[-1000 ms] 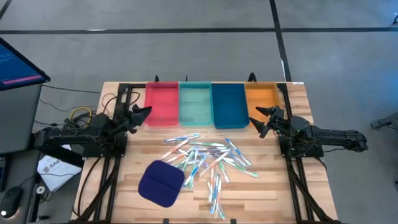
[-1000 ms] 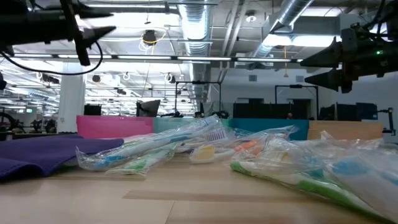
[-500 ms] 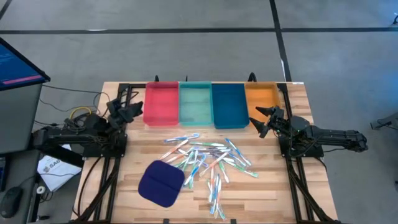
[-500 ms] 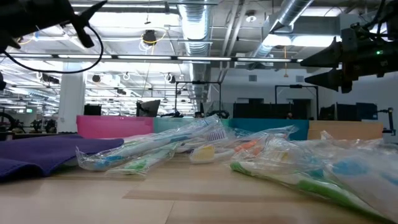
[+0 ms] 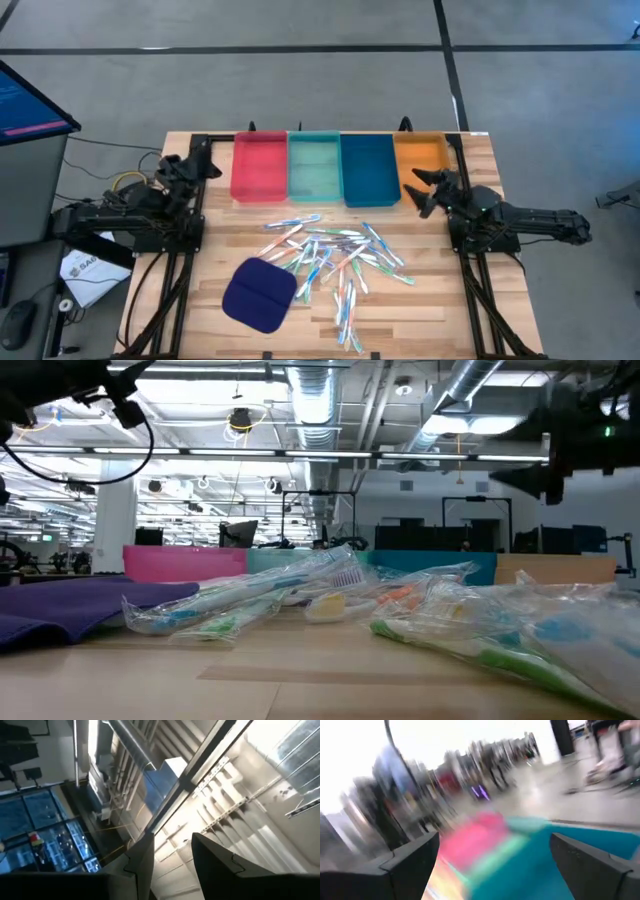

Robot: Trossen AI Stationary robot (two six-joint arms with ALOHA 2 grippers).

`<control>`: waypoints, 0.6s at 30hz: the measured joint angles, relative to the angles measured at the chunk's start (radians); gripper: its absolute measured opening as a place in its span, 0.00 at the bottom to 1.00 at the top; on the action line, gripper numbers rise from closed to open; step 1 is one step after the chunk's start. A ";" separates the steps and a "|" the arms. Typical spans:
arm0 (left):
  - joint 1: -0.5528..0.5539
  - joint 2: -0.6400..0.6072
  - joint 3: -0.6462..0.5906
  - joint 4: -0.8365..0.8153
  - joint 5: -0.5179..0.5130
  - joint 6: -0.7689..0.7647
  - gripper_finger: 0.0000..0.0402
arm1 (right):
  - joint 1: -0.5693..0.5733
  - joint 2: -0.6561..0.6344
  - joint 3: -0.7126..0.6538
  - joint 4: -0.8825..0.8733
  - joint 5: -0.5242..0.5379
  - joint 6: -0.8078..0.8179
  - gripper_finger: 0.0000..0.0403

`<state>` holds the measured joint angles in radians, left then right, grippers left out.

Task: Pick & Place Toothbrushes
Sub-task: Put the blue toothbrush into the red bin

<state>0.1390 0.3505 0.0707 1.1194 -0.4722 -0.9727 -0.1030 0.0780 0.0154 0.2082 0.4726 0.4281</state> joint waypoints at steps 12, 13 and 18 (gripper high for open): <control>0.000 0.301 0.241 0.000 0.275 0.070 0.32 | -0.011 -0.001 0.002 0.581 0.084 0.560 0.93; 0.000 0.335 0.263 -0.001 0.287 0.075 0.32 | -0.011 -0.002 0.002 0.589 0.108 0.550 0.93; 0.000 0.461 0.360 0.000 0.306 0.075 0.32 | -0.011 -0.002 0.003 0.596 0.127 0.586 0.93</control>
<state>0.1390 0.8111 0.4304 1.1194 -0.1665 -0.8978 -0.1143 0.0765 0.0181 0.8043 0.5996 1.0139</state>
